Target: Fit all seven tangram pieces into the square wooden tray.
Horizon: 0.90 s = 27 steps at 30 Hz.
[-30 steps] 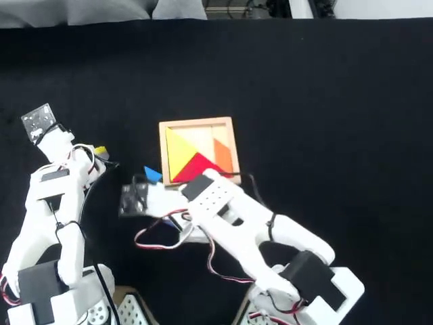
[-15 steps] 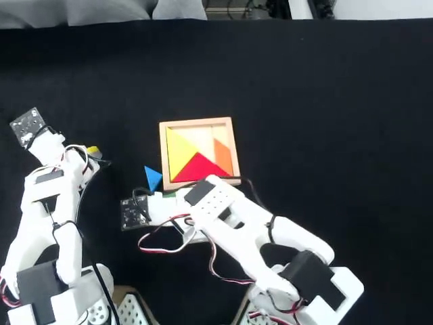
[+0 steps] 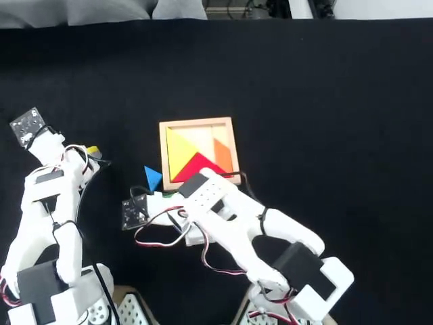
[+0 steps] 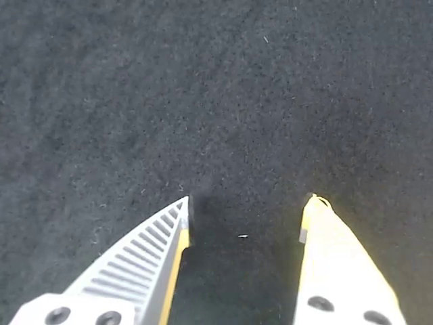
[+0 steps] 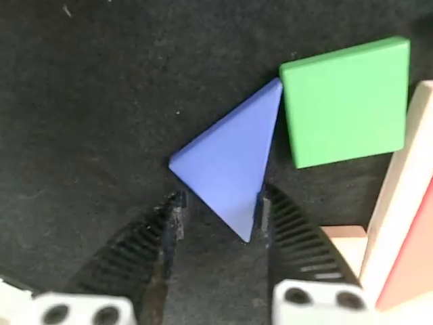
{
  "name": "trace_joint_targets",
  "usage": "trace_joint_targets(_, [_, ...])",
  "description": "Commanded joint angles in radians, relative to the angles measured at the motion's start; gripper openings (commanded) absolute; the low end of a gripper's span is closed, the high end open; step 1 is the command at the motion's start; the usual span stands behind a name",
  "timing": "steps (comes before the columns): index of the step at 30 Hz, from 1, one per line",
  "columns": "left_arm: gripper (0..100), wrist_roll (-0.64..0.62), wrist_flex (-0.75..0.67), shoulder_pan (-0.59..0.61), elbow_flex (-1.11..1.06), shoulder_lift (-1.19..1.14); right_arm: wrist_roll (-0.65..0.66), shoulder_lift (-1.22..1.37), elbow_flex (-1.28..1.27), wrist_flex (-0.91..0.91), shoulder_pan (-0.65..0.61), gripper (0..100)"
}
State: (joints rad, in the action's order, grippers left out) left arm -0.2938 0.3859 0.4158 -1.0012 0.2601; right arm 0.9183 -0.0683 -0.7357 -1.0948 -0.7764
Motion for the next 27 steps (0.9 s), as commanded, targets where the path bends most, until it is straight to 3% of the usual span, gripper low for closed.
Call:
trace_joint_targets(1, [26,-0.002,0.000,-0.012,0.065,0.008,0.006,-0.051,0.022,0.008,-0.008,17.3])
trace_joint_targets(7, [26,-0.002,0.000,-0.004,0.065,0.008,-0.095,-0.053,-0.021,0.061,-0.110,17.5])
trace_joint_targets(14, [26,-0.005,0.002,-0.002,0.065,0.011,-0.129,-0.051,-0.025,0.083,-0.117,17.5])
trace_joint_targets(19, [26,-0.005,0.002,-0.002,0.065,0.011,-0.187,-0.051,-0.025,0.080,-0.121,30.2])
trace_joint_targets(27, [26,-0.003,0.002,-0.002,0.065,0.012,-0.245,-0.051,-0.022,0.060,-0.199,28.6])
